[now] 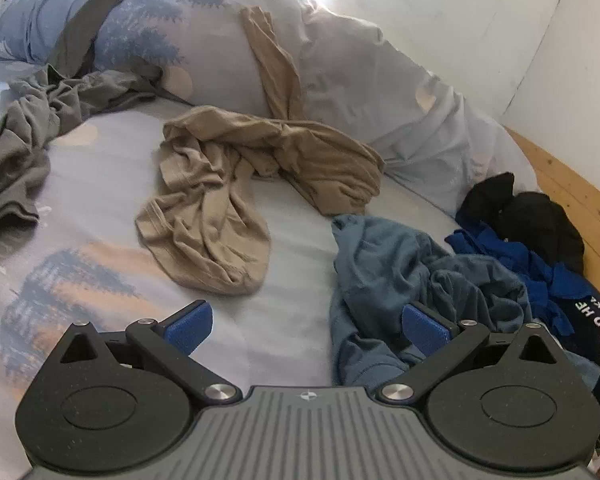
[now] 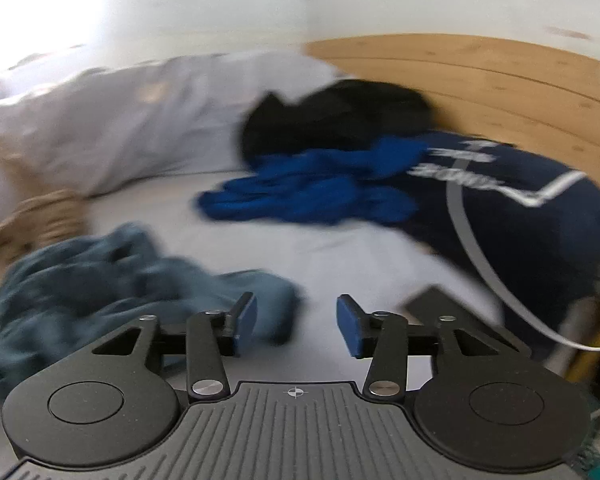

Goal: Fold clothes

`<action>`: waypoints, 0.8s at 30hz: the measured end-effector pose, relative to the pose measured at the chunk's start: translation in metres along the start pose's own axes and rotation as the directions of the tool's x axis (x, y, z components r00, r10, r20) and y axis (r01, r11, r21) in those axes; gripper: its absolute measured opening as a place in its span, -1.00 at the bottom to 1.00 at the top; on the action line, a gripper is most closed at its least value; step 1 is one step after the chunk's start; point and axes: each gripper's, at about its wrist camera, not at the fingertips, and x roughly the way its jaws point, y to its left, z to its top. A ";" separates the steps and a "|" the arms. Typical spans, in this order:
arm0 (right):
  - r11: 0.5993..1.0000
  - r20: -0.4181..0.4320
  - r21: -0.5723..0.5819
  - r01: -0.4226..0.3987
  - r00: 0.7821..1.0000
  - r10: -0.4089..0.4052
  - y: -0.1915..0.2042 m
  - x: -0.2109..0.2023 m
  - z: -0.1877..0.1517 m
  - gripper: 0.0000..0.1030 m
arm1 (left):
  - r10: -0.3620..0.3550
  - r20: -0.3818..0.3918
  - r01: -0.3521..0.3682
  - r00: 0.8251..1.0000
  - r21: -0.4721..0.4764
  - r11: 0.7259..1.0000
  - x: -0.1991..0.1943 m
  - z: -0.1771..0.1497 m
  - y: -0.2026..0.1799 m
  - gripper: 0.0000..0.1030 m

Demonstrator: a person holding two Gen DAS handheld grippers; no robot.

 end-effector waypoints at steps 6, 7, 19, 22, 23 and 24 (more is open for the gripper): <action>0.949 -0.078 -0.164 -0.269 0.963 0.260 0.086 0.013 -0.006 0.06 | 0.010 0.009 -0.010 1.000 -0.016 1.000 0.002 0.000 -0.001 1.00; 0.926 -0.099 -0.200 -0.320 0.947 0.306 0.103 0.011 -0.006 0.06 | 0.016 0.010 -0.016 1.000 -0.017 1.000 0.002 0.001 0.001 1.00; 0.575 -0.109 -0.693 -0.435 0.852 0.513 0.214 0.014 -0.061 0.01 | 0.082 0.010 -0.081 0.997 -0.009 0.997 -0.010 0.006 0.027 1.00; 0.521 -0.052 -0.785 -0.335 0.874 0.483 0.234 0.009 -0.105 0.01 | 0.105 -0.001 -0.105 0.995 -0.018 0.994 -0.009 0.003 0.034 1.00; 0.505 -0.047 -0.802 -0.320 0.876 0.480 0.237 0.010 -0.107 -0.02 | 0.108 -0.005 -0.108 0.994 -0.018 0.994 -0.009 0.003 0.036 1.00; 0.492 -0.044 -0.814 -0.309 0.877 0.478 0.240 0.011 -0.109 -0.06 | 0.110 -0.007 -0.110 0.994 -0.013 0.994 -0.009 0.002 0.037 1.00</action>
